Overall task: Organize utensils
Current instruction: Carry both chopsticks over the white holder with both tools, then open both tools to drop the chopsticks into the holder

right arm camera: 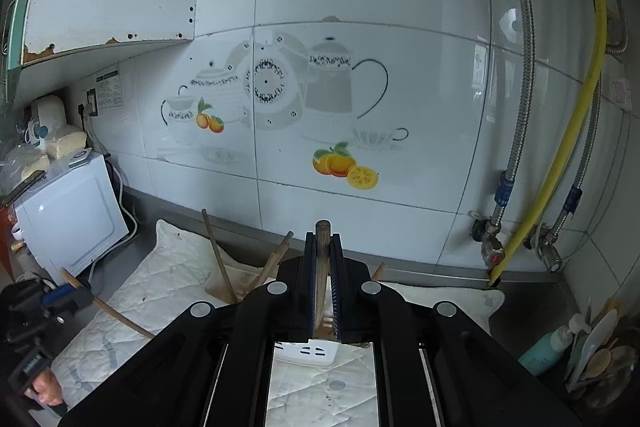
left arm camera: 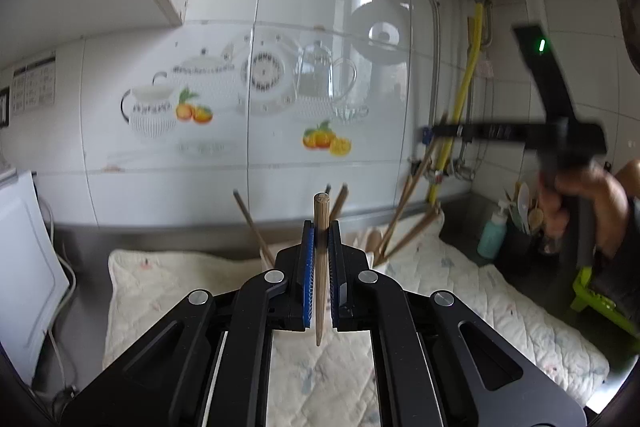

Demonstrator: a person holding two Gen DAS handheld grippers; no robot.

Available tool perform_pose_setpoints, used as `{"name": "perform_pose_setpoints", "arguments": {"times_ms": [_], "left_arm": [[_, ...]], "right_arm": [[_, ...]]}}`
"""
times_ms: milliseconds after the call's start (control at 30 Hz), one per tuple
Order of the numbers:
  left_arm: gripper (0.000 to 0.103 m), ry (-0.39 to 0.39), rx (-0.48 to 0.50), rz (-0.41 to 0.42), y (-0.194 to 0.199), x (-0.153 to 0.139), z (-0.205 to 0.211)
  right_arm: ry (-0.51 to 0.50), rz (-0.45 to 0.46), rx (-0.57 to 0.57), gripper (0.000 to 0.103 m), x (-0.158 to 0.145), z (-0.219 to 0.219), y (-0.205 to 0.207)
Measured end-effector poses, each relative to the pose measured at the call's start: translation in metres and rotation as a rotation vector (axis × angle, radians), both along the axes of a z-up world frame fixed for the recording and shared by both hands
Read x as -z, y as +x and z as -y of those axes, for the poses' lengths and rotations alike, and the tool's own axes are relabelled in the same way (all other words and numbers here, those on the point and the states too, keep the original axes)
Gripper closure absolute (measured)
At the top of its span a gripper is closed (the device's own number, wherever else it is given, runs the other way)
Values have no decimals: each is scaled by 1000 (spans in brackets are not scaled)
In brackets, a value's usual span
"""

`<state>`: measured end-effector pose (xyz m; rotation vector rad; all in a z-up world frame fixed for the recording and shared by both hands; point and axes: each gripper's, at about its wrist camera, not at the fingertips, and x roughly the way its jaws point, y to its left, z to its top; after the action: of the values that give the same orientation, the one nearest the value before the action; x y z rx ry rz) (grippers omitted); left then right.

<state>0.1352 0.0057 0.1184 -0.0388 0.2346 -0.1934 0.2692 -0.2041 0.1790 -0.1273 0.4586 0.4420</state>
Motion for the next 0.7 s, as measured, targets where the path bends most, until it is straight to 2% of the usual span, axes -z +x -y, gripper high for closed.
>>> {"name": "perform_pose_setpoints", "arguments": {"times_ms": [200, 333, 533, 633, 700], "left_arm": [[98, 20, -26, 100, 20, -43, 1], [98, 25, -53, 139, 39, -58, 3], [98, 14, -80, 116, 73, -58, 3], [98, 15, -89, 95, 86, -50, 2], [98, 23, -103, 84, 93, -46, 2]], "right_arm": [[2, -71, 4, 97, 31, -4, 25], [-28, -106, 0, 97, 49, -9, 34], [-58, -103, -3, 93, 60, -9, 37], [-44, -76, 1, 82, 54, -2, 31], [-40, -55, 3, 82, 50, 1, 26]]}}
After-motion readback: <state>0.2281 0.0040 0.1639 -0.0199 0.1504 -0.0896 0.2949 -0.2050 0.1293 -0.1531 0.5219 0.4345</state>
